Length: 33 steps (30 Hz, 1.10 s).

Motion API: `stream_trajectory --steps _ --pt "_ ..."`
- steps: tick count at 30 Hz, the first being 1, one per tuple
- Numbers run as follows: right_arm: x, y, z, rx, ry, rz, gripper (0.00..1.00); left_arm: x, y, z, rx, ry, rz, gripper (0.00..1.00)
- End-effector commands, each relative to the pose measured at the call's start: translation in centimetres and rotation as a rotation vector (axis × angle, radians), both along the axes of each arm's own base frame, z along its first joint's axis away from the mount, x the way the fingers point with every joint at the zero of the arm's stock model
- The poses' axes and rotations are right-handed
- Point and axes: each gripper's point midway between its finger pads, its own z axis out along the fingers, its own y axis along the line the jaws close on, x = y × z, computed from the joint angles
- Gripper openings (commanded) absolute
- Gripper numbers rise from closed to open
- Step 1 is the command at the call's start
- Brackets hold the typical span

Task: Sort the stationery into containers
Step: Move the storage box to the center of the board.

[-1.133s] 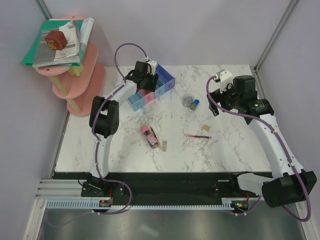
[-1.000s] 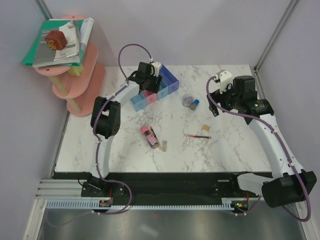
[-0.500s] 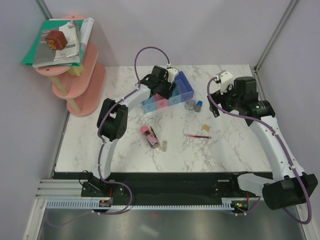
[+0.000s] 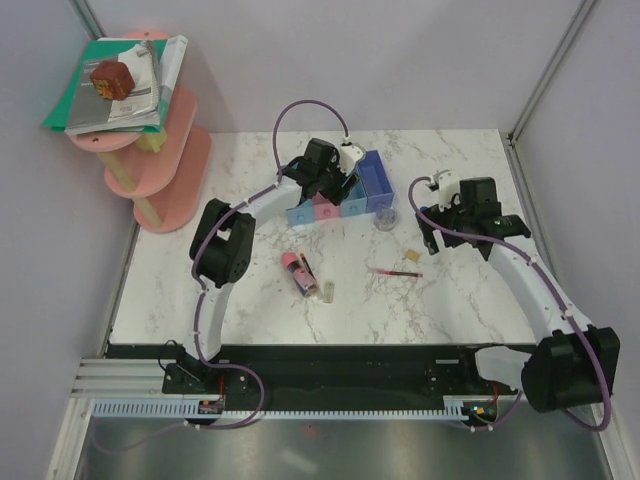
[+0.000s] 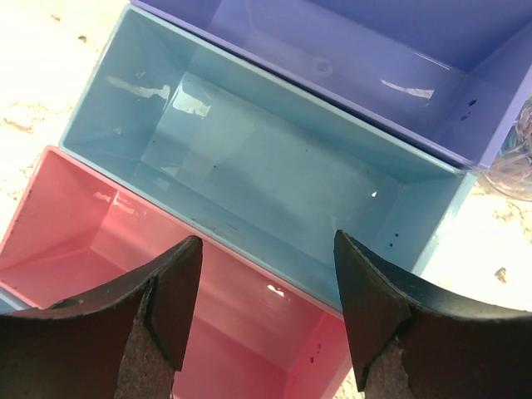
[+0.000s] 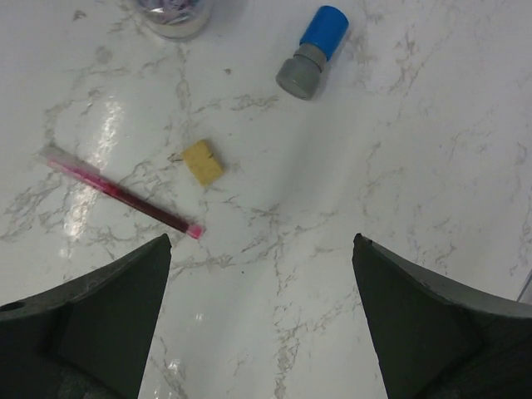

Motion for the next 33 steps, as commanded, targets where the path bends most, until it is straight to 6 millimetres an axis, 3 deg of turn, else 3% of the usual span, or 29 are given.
stream_trajectory --steps 1,3,4,5,9,16,21,22,25,33 --pt "4.5 -3.4 -1.9 0.056 -0.008 -0.199 0.98 -2.7 -0.4 0.3 0.045 -0.019 -0.127 0.73" --pt "6.4 -5.1 -2.2 0.099 -0.002 -0.266 0.96 -3.3 0.1 -0.2 0.059 -0.015 -0.132 0.74" --pt "7.0 -5.4 -4.0 0.106 0.046 -0.279 0.96 -3.2 0.1 0.8 0.048 -0.040 -0.130 0.74" --pt "7.7 -5.9 -4.3 0.112 0.050 -0.295 0.95 -3.6 0.4 0.2 0.057 -0.030 -0.125 0.75" --pt "10.1 -5.8 -6.0 0.118 0.076 -0.268 0.93 -3.8 1.1 1.1 0.056 -0.059 -0.104 0.79" --pt "12.8 -6.7 -10.1 0.084 0.129 -0.277 0.92 -4.0 2.0 2.9 0.044 -0.104 -0.062 0.82" --pt "14.9 -9.0 -12.1 0.029 0.125 -0.337 0.89 -4.4 2.3 4.1 0.036 -0.127 -0.060 0.82" --pt "15.1 -9.4 -13.3 0.018 0.144 -0.350 0.87 -4.5 2.4 4.7 0.029 -0.132 -0.061 0.83" --pt "15.8 -10.4 -14.3 0.028 0.157 -0.373 0.82 -5.1 2.4 5.8 0.012 -0.140 -0.068 0.83" --pt "15.5 -11.1 -14.7 0.004 0.160 -0.397 0.78 -5.3 3.1 7.0 0.030 -0.150 -0.053 0.83"
